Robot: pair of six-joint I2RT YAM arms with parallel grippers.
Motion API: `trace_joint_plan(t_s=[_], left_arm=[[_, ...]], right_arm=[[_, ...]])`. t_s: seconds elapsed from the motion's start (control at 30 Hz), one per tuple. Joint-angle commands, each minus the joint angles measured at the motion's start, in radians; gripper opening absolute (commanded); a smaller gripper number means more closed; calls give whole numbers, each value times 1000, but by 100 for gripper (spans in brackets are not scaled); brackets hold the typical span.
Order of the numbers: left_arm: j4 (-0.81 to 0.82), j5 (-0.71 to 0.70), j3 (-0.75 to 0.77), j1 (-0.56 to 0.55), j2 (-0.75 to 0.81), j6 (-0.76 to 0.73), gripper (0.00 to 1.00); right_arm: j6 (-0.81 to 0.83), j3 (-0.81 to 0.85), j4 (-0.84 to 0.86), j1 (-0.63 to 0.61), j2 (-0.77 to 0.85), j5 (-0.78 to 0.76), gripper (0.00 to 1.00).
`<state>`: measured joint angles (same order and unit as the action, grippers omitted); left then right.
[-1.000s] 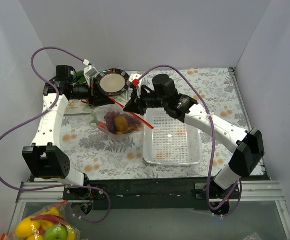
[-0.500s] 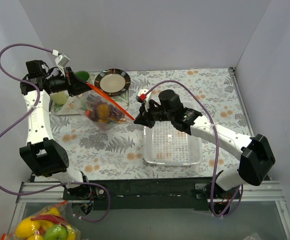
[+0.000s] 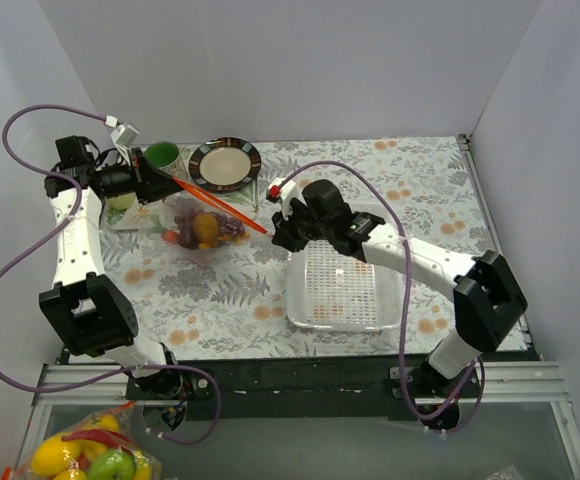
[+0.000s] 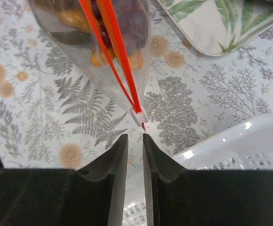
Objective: Open the zip-top bag and remove the fake food
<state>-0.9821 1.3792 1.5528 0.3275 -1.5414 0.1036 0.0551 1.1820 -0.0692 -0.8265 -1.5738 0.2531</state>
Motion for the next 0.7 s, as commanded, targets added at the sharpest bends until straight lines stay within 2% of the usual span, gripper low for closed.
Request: trace_joint_plan(t_s=[0.0,0.03,0.13,0.23,0.3,0.37,0.4,0.43,0.47,0.5,0.53,0.57,0.63,0.67], left_arm=[[289,45,-101,11,128,244,0],[471,32,-131,13,171,322,0],[693,24,-215,10,217,487,0],[714,87,-226,-1,213,564,0],[656,133,-276,-2,221,568,1],[489,149,-298,-1,237,381,3],[244,132,-295,-5,247,267,4],[118,95,-295,-13,247,5,4],[6,69,-293,-25,241,-96,5],[-199,45,-295,-60,221,-233,7],[-283,-6,-299,-80,204,-325,9],[-343,-20,-306,-99,192,-452,17],[-405,-45,-350,-119,162,-467,22],[-403,-60,-367,-120,158,-470,28]], right_arm=[[-20,187,-6,7,-84,-130,25],[-21,211,-9,7,-113,-140,25],[-32,260,-12,6,-140,-166,22],[-47,220,6,4,-120,-161,25],[-75,183,14,1,-100,-167,31],[-95,119,25,0,-49,-182,37],[-119,99,34,0,-29,-184,39],[-133,69,48,0,10,-181,41],[-149,58,51,-2,30,-176,43],[-159,48,57,-3,47,-172,44],[-188,42,52,-5,72,-166,44],[-199,36,48,-6,80,-158,45],[-230,34,22,-14,95,-150,46],[-238,28,16,-26,98,-150,48]])
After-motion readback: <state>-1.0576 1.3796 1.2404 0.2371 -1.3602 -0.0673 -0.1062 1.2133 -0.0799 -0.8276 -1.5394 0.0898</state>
